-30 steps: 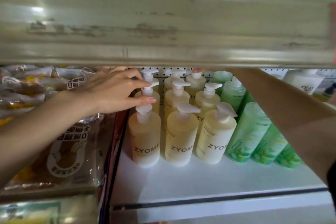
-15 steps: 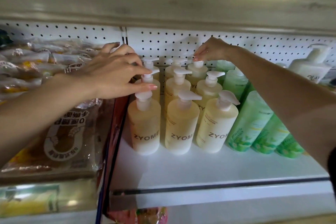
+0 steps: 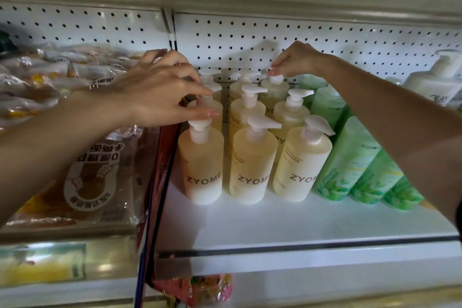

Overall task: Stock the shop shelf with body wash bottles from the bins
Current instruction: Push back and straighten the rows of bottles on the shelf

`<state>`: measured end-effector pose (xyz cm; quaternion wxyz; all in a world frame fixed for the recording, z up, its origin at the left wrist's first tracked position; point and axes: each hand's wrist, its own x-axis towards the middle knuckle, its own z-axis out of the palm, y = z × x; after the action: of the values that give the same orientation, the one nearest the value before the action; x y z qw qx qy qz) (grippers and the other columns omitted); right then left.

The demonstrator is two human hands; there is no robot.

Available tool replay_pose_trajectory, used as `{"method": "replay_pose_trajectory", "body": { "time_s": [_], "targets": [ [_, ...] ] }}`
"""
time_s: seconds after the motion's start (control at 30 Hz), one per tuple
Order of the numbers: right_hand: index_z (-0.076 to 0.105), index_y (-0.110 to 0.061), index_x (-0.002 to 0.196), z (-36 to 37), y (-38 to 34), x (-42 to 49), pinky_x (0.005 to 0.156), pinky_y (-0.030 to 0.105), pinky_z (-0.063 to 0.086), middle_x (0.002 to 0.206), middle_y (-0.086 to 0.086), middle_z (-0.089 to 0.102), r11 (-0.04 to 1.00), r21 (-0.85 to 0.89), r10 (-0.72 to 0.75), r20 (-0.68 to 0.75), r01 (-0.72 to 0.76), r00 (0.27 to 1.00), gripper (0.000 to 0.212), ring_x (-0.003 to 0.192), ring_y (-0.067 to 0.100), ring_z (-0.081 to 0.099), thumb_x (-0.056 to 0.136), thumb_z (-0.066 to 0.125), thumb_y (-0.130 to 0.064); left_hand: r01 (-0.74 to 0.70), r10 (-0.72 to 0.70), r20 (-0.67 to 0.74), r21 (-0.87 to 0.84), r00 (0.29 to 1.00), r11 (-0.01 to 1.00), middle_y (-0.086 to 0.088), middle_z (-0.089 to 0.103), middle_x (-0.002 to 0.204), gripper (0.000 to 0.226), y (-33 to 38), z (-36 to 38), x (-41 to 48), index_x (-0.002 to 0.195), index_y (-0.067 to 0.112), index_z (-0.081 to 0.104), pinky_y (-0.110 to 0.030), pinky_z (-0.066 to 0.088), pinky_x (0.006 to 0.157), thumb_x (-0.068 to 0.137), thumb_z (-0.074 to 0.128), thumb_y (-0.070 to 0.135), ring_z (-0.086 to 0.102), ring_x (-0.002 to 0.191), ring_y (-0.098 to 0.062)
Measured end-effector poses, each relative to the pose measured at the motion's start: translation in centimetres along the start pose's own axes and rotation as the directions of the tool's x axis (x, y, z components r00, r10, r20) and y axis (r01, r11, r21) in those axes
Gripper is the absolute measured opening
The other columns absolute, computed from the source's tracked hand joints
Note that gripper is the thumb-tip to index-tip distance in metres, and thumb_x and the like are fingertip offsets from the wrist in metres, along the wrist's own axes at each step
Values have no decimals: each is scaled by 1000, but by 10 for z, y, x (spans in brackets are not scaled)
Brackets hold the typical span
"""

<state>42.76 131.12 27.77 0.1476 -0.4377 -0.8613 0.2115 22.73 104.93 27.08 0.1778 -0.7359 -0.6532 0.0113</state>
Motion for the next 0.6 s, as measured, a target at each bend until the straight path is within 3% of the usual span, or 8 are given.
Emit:
{"method": "replay_pose_trajectory", "body": {
  "time_s": [0.13,0.33,0.47,0.6],
  "targets": [
    [68,-11,115,1,0,0,86,23,52,126,0,61,999,44,12,11,-12,1000,46,96,16,66,74,80,-30,-10,9,60,20,998,1000,21,42,135,86,-1,-3,1,131,53,45,-40,23,106,65,6,91,23,129,-10],
    [70,-10,111,-2,-3,-4,80,21,52,117,1,66,999,47,9,26,-10,1000,44,90,14,67,73,81,-29,-15,13,50,31,999,999,21,42,132,88,-2,-2,1,128,54,48,-41,25,105,62,3,89,24,128,-10],
    [70,-12,111,-4,-7,-8,90,25,52,118,-3,64,1000,7,24,86,-25,996,41,96,15,65,76,78,-31,-15,14,24,29,1000,999,21,44,130,94,-2,-1,0,128,53,49,-42,27,104,58,-1,93,26,126,-10],
    [62,-3,121,-5,-7,-11,70,8,43,126,-3,56,998,-40,64,167,-58,984,41,106,17,58,87,68,-26,-7,7,-3,27,1000,1000,20,45,130,94,-4,2,0,128,53,49,-42,28,102,60,-1,93,28,125,-11]
  ]
}}
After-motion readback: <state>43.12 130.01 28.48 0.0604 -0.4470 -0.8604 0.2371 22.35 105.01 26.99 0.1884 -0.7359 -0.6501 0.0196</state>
